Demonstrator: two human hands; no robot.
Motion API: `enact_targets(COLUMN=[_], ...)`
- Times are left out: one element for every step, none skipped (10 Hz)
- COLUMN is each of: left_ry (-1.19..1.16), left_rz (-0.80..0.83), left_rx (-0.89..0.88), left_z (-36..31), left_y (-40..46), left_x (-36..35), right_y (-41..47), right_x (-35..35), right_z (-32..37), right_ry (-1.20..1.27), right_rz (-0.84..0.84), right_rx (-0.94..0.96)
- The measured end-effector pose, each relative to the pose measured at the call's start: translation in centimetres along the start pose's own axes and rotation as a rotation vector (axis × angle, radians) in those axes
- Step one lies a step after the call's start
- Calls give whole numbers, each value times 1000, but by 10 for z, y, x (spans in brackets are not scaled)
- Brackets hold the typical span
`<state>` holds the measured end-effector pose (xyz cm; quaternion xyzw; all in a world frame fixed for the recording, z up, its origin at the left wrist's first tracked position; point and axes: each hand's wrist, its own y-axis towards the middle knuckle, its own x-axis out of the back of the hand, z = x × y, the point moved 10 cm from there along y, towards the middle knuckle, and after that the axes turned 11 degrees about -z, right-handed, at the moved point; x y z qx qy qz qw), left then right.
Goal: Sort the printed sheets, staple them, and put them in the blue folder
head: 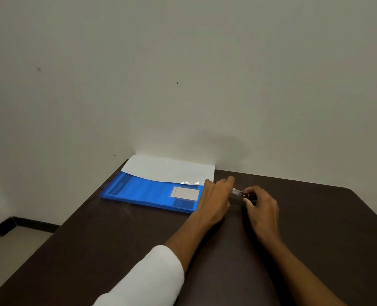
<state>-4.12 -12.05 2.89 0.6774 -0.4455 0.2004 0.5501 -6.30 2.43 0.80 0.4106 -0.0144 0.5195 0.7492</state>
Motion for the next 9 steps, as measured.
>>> enact_targets(left_ry=[-8, 87, 169, 206, 189, 158, 158, 245, 286], left_rz=[-112, -204, -210, -171, -187, -205, -218, -206, -291], left_rx=[39, 114, 186, 228, 276, 291, 287, 245, 139], left_z=[37, 90, 135, 162, 177, 184, 183, 180, 173], left_y=[-6, -20, -39, -52, -60, -68, -70, -73, -72], left_x=[42, 76, 96, 100, 97, 88, 81, 75, 77], right_y=[-9, -17, -30, -38, -46, -54, -61, -61, -64], right_x=[-18, -66, -117, -144, -159, -161, -161, -158, -137], right_z=[43, 87, 119, 138, 144, 136, 139, 143, 138], right_ry=[90, 91, 22, -24, -92, -140, -179, -133, 68], right_rz=[-4, 116, 219, 223, 235, 249, 242, 290, 254], right_rx=[60, 87, 127, 96, 82, 81, 144, 159, 177])
